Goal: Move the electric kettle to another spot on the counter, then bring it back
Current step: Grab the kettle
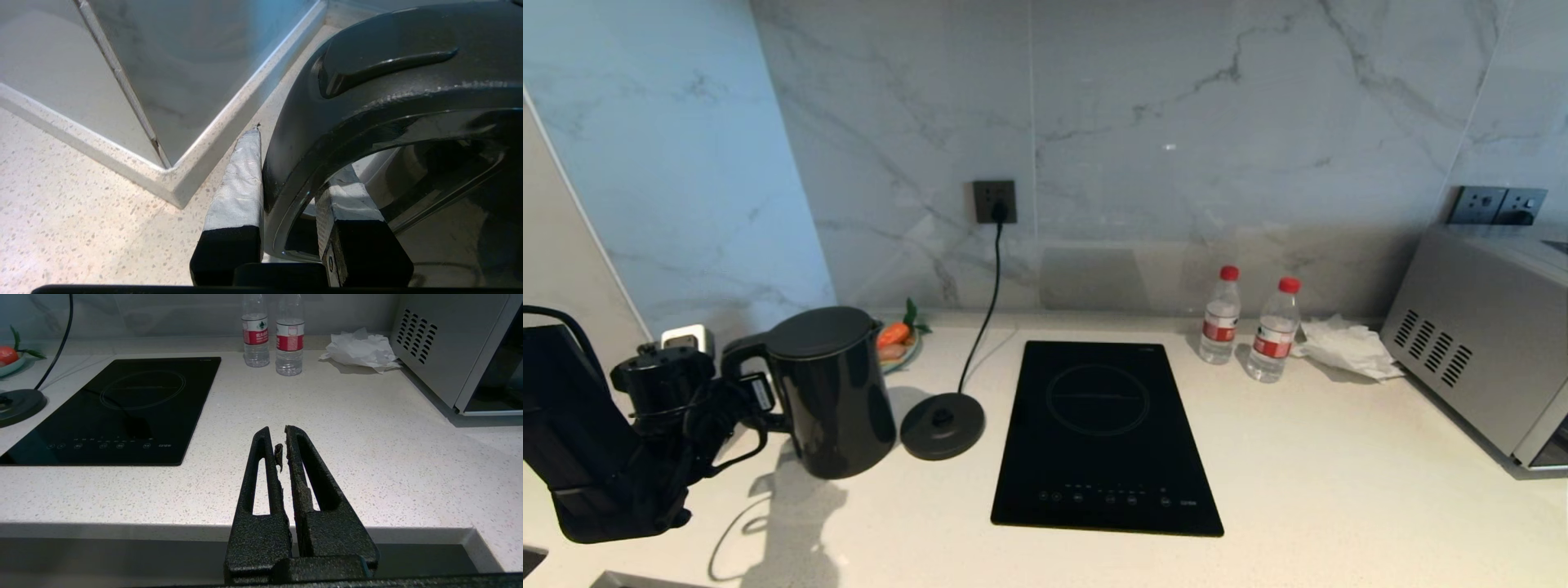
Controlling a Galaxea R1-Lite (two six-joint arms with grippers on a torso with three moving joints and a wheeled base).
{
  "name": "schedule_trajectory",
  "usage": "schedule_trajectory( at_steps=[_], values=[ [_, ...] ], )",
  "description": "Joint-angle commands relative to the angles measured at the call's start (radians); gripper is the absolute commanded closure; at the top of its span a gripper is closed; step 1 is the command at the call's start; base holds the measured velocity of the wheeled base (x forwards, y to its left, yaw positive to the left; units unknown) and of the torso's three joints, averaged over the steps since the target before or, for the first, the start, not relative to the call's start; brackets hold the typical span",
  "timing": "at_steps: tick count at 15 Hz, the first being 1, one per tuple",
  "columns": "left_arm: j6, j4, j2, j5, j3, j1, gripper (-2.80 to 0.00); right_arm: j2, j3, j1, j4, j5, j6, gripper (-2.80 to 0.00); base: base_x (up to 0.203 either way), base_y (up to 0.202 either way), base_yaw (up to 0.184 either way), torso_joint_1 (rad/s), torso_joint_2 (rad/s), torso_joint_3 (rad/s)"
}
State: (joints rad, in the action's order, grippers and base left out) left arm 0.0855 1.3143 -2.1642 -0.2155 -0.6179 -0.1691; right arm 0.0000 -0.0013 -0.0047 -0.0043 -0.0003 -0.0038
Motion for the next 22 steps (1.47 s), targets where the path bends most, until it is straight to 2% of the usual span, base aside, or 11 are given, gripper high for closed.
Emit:
schedule_trajectory(
  at_steps=[1,8,9,22],
  values=[
    [0.000,0.007,-0.019,-0.001,0.003,-0.001,0.00,0.000,0.000,0.000,0.000,0.000,-0.001,0.00,0.000,0.000,0.000,0.000,0.00,0.000],
    [0.000,0.007,-0.023,-0.001,0.006,-0.001,0.00,0.000,0.000,0.000,0.000,0.000,-0.001,0.00,0.000,0.000,0.000,0.000,0.00,0.000],
    [0.000,0.007,-0.021,-0.001,0.006,-0.001,-2.80,0.000,0.000,0.000,0.000,0.000,-0.001,0.00,0.000,0.000,0.000,0.000,0.00,0.000],
    [0.000,0.007,-0.045,-0.004,-0.037,-0.007,-2.80,0.000,0.000,0.000,0.000,0.000,-0.001,0.00,0.000,0.000,0.000,0.000,0.00,0.000]
  ],
)
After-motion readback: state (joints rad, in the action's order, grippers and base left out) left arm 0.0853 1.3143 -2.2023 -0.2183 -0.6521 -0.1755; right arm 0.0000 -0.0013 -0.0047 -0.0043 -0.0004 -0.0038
